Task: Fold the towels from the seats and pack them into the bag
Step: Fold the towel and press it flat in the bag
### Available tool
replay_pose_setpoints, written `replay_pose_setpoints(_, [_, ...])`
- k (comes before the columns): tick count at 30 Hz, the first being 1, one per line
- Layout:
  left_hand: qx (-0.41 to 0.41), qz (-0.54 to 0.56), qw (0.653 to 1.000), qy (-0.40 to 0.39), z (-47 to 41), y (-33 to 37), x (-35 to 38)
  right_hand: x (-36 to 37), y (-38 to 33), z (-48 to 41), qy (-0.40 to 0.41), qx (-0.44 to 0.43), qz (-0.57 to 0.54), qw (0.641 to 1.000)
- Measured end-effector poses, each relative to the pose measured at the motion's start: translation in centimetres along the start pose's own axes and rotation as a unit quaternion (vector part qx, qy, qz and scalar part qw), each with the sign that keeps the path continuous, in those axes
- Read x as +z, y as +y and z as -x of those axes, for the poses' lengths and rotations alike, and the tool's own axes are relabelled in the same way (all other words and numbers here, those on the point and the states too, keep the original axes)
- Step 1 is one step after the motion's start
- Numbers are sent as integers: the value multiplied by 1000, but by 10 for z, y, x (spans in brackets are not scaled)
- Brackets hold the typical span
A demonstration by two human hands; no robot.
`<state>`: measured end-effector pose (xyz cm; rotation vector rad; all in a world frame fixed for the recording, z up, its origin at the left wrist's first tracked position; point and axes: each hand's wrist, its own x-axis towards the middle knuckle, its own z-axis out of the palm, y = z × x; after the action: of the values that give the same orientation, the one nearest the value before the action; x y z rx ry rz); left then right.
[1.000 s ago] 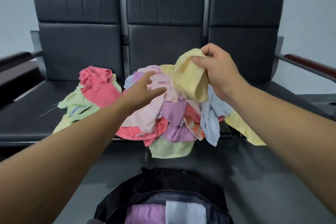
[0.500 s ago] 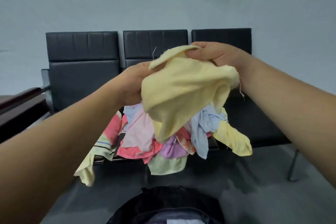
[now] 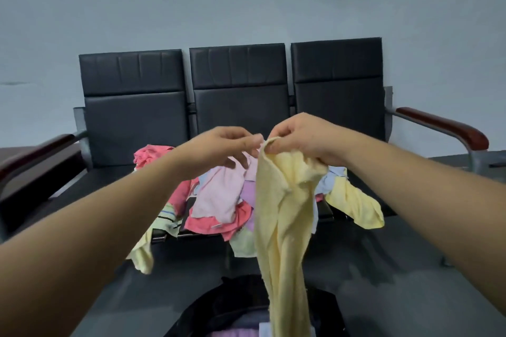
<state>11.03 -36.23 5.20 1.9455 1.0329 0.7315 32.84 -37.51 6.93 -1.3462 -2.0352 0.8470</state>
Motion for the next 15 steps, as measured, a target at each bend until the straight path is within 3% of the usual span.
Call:
replay_pose_setpoints(3, [-21,4,998,-56,-1,-3,19,5,-5,-6,-6,6,-7,1000])
replay_pose_setpoints(8, [-7,-94,995,24,-5,-15,13,3,1,-11,-14,2,25,1000])
replay_pose_setpoints(13, [-41,-100,993,55,0,-29,-6,0,41,-11,-59,38,253,965])
replay_pose_setpoints(15, [-64,-120,987,83,-1,-38,-12,-1,58,-9,-59,58,281,956])
